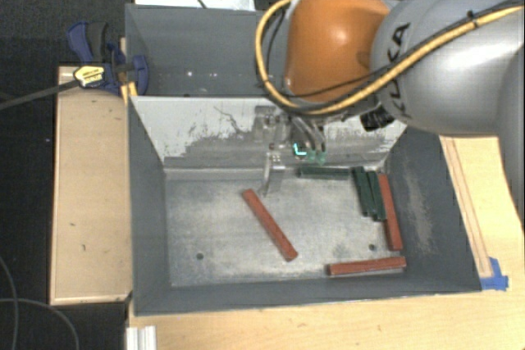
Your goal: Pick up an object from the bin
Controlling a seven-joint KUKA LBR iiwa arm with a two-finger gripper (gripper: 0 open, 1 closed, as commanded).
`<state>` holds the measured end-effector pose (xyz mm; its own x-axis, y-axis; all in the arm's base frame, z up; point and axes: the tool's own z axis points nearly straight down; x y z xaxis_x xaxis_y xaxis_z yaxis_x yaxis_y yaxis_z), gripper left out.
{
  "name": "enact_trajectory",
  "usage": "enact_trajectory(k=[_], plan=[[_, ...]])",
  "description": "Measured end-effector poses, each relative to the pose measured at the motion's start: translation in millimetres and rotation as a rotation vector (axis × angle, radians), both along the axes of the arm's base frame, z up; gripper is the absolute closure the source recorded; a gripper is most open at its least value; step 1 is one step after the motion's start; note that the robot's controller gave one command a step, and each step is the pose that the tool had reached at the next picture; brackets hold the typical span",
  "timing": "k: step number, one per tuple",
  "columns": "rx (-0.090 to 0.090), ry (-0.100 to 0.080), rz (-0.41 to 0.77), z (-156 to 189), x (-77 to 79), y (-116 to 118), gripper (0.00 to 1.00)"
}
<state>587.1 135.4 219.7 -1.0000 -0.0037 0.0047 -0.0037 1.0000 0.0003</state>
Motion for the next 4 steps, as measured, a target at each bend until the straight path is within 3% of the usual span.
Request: enact_trajectory(k=[1,2,3,4], plan=[[-0.002,0.001,-0.244,-153,-27.4,-49,0.00],[0.002,-0.005,-0.273,-118,-58.3,-22,0.00],[-0.002,-0.003,-0.457,-110,-67.8,-46,0.00],[-0.005,0.000,-0.947,-151,-100.8,-26,0.00]])
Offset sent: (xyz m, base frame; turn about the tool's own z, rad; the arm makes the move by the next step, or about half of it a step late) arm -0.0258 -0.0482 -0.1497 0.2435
